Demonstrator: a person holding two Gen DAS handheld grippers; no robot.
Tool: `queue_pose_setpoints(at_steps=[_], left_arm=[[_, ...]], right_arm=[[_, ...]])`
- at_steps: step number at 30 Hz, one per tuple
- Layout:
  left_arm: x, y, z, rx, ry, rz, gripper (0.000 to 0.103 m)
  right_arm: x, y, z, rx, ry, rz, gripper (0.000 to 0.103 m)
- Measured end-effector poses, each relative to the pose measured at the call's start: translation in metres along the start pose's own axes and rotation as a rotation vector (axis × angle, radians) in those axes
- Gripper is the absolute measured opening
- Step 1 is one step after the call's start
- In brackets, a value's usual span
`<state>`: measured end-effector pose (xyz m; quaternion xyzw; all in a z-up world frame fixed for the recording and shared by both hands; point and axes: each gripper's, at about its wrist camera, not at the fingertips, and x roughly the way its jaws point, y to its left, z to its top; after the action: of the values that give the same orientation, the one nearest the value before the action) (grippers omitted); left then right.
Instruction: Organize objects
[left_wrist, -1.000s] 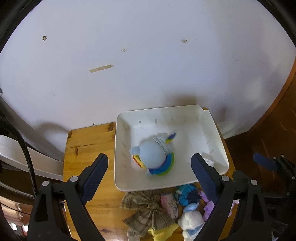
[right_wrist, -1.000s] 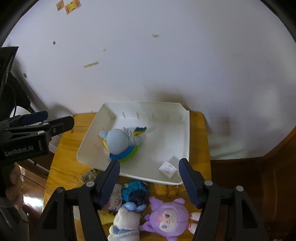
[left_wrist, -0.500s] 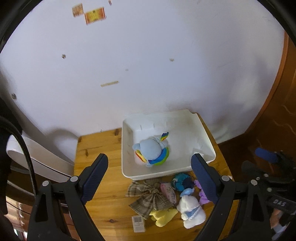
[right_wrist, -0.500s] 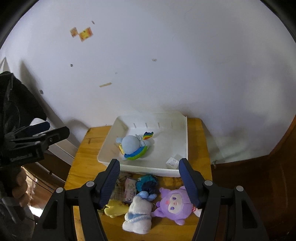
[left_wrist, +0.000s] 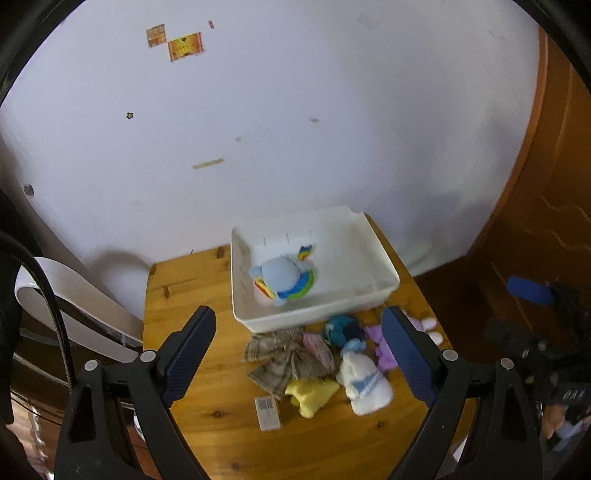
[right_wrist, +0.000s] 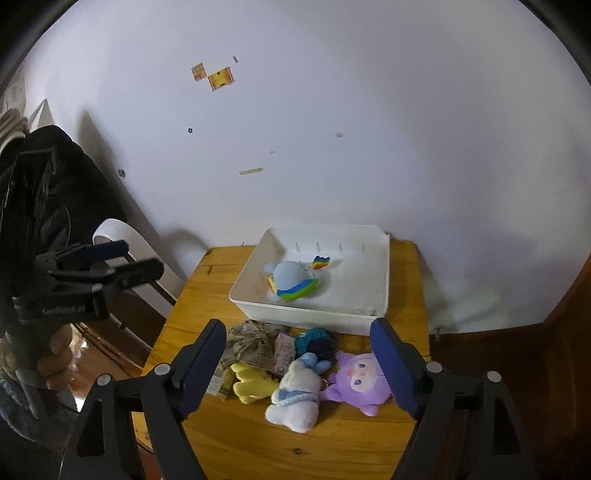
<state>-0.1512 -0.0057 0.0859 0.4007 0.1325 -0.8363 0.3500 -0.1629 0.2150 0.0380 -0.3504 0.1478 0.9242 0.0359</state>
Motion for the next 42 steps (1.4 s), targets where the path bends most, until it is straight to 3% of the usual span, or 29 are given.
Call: queue_pose_setpoints(at_steps=[10, 16, 26, 37, 42], left_arm=[[-0.001, 0.006, -0.033, -0.038, 0.061, -0.035, 0.093], [-0.010, 0.016, -0.042, -0.089, 0.032, -0.015, 0.093], [-0.027, 0.020, -0.066, -0.105, -0.037, 0.079, 0.093], [-0.009, 0.021, -0.106, -0.192, 0.021, 0.027, 0.093], [0.002, 0.030, -0.120, -0.247, 0.042, 0.038, 0.093]], right_arm=[[-0.024, 0.018, -0.019, -0.098, -0.081, -0.145, 0.081], [-0.023, 0.011, -0.027, -0.058, -0.063, -0.136, 0.081], [-0.019, 0.019, -0.044, -0.064, -0.031, -0.146, 0.081], [-0.007, 0.033, -0.067, -0.065, -0.004, -0.115, 0.081], [0.000, 0.034, -0.076, -0.031, 0.006, -0.111, 0.081]])
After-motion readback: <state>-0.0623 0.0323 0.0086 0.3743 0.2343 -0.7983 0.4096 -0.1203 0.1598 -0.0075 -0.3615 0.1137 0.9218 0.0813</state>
